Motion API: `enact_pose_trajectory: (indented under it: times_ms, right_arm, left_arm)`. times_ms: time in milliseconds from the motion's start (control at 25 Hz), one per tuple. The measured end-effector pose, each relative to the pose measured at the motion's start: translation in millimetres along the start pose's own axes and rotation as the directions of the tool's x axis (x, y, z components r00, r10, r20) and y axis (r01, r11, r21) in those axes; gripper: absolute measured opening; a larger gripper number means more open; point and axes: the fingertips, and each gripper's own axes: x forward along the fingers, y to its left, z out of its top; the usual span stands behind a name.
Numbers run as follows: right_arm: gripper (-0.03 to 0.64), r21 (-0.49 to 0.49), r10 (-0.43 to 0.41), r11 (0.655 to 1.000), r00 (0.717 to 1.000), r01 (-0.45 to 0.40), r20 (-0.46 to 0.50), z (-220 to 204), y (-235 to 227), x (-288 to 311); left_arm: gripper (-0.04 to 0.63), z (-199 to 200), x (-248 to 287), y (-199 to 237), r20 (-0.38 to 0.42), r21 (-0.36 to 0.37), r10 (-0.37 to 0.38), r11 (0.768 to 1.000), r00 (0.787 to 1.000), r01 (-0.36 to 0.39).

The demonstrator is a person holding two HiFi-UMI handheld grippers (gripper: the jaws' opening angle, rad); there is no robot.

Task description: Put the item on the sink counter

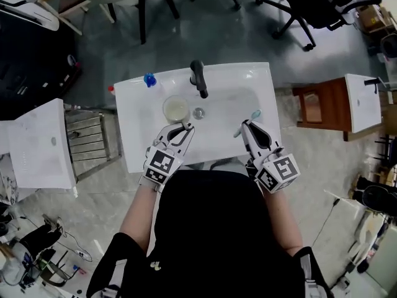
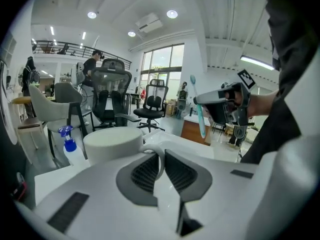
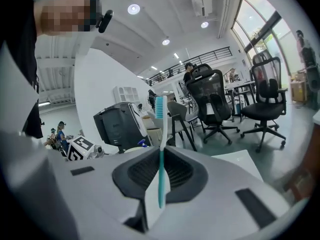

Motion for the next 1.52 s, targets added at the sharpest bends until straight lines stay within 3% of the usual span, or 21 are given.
enact_pose_trajectory:
  times_ms: [200, 480, 1520]
  right_arm:
    - [0.046, 0.008, -0.072, 0.997, 0.997, 0.072, -0.007, -11, 0, -3]
    - [0.046, 0.009, -0.149, 0.989, 0.988, 0.149, -0.04, -22, -10, -21]
    - [0.046, -0.011, -0.206, 0.979, 0.972, 0.206, -0.113, -35, -14, -25]
  left_arm:
    - [0.05, -7, 24, 20, 0.003, 0.017, -0.038, 0.999, 0.999, 0.038]
    - [0.051, -20, 50, 51, -0.012, 0.047, -0.02, 0.999, 1.0, 0.021]
    - [0.05, -59, 100, 99, 0.009, 0.063, 0.008, 0.998, 1.0, -0.009]
